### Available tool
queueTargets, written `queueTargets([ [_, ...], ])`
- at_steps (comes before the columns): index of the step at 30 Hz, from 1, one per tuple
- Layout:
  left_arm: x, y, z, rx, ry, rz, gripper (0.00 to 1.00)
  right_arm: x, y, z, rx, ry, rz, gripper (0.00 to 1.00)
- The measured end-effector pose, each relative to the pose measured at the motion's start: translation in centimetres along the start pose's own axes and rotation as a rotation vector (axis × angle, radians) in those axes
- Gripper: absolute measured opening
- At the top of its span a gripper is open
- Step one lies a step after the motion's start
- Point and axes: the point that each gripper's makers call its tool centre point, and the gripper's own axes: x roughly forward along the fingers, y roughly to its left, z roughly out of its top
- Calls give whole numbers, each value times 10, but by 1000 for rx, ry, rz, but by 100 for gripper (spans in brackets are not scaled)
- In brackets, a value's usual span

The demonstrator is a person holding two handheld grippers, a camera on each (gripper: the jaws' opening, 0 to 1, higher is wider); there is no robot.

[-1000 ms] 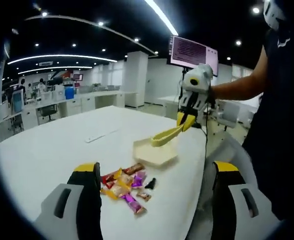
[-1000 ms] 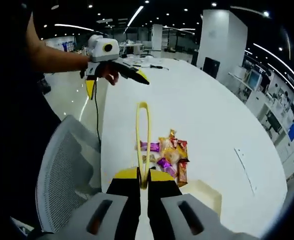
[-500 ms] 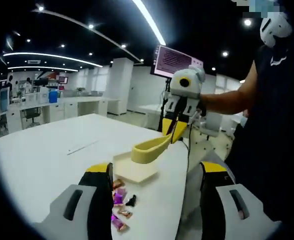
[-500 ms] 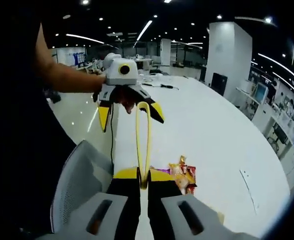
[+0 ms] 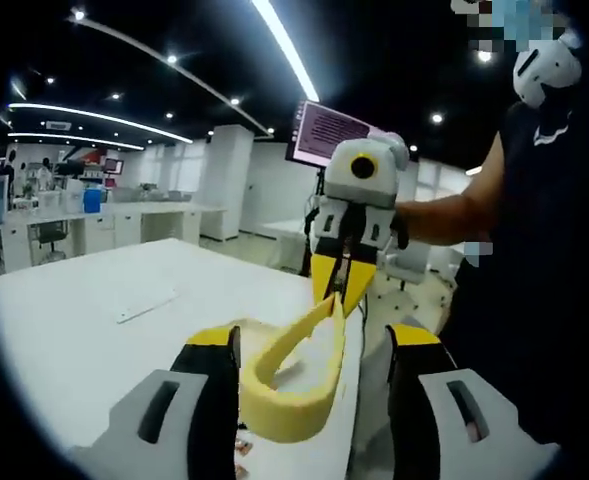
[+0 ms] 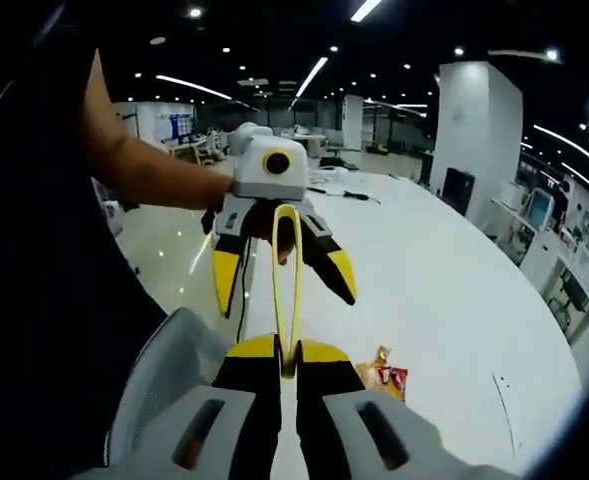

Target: Place the target food into the container with the food tongs after gripping and lifting it, then release it inside without dropping or visibly crushing the food.

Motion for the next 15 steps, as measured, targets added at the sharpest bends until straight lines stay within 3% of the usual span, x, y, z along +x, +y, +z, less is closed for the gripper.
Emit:
queueTargets([
  [7, 7, -9, 3, -16, -3, -38, 43, 5, 1, 12, -17, -24, 5, 2],
  [15, 9, -14, 7, -15, -12, -54, 27, 5, 4, 14, -18, -32, 16, 3],
])
